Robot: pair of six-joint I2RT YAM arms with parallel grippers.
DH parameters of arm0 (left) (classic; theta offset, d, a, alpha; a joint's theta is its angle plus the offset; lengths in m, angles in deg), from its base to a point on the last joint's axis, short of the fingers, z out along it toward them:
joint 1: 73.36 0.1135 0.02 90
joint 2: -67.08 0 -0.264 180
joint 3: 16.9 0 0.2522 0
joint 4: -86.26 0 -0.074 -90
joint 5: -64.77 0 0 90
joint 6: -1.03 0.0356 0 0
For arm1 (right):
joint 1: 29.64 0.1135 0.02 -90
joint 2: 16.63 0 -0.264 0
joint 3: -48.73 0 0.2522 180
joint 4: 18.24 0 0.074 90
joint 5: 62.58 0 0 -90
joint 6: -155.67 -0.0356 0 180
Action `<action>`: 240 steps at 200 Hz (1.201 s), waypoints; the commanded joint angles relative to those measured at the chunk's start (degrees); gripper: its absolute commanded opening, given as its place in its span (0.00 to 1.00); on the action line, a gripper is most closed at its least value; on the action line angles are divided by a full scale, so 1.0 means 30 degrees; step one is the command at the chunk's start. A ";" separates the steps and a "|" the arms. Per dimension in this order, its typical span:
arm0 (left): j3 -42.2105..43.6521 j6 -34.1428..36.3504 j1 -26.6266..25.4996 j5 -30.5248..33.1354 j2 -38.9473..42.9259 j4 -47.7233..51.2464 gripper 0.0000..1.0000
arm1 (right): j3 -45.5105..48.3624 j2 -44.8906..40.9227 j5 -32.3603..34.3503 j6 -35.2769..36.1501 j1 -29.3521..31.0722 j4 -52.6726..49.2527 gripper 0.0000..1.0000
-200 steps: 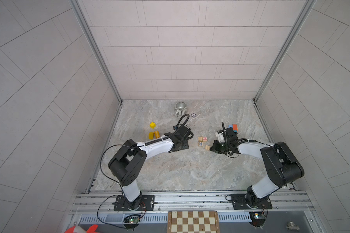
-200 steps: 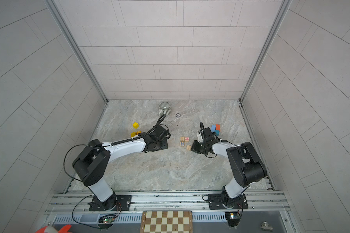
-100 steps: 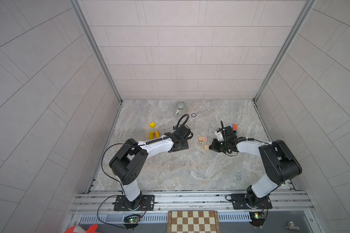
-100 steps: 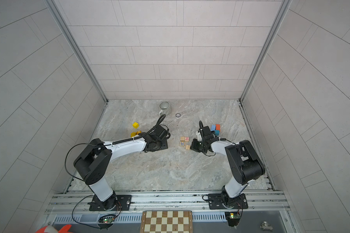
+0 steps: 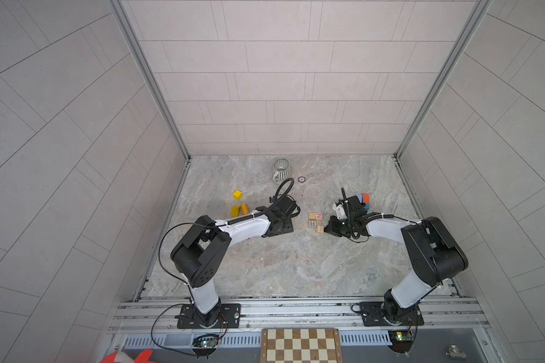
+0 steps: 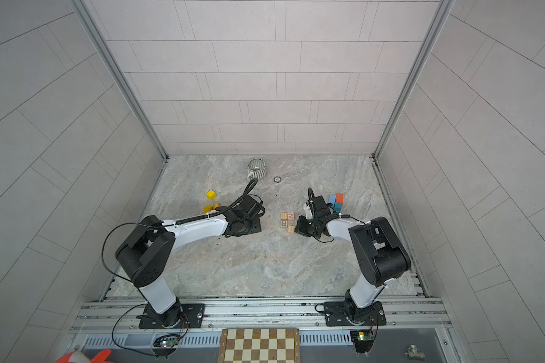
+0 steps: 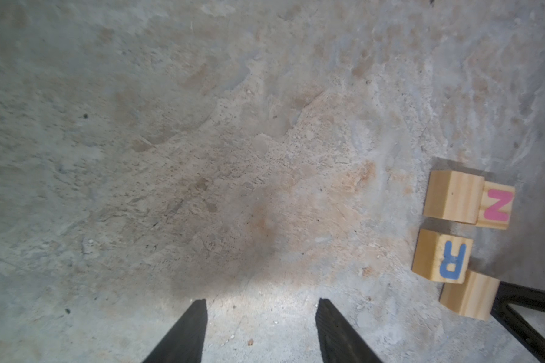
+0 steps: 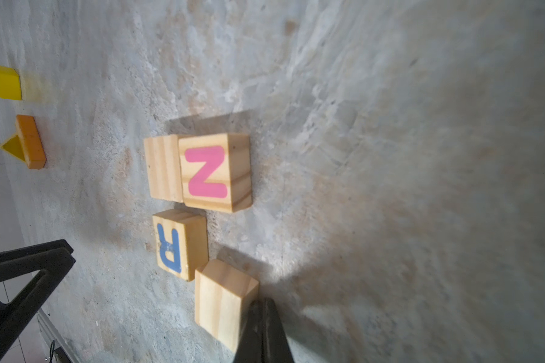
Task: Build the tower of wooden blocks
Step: 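Push the new pine cube against the R cube with the right gripper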
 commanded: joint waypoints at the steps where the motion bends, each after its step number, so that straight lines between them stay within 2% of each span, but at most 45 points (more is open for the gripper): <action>1: 0.0353 0.0217 0.0124 -0.0114 -0.0217 -0.0122 0.61 | -0.0103 0.0220 0.0491 -0.0313 0.0129 -0.0189 0.00; 36: 0.0511 0.0202 0.0147 -0.0121 -0.0187 -0.0185 0.62 | -0.0093 -0.0061 0.0491 -0.0303 0.0121 -0.0413 0.00; 93: 0.0838 0.0188 0.0216 -0.0162 0.0243 -0.0236 0.61 | 0.0903 -0.2094 0.1148 0.0328 0.0194 -0.1606 0.00; 150: 0.1124 0.0159 0.0275 -0.0056 0.0575 -0.0240 0.61 | 0.1736 -0.3305 0.1713 -0.0042 0.1368 -0.1639 0.00; 240: 0.1340 0.0299 0.0289 -0.0070 0.0819 -0.0422 0.62 | 0.1746 -0.2311 0.2216 -0.0667 0.2232 -0.0622 0.00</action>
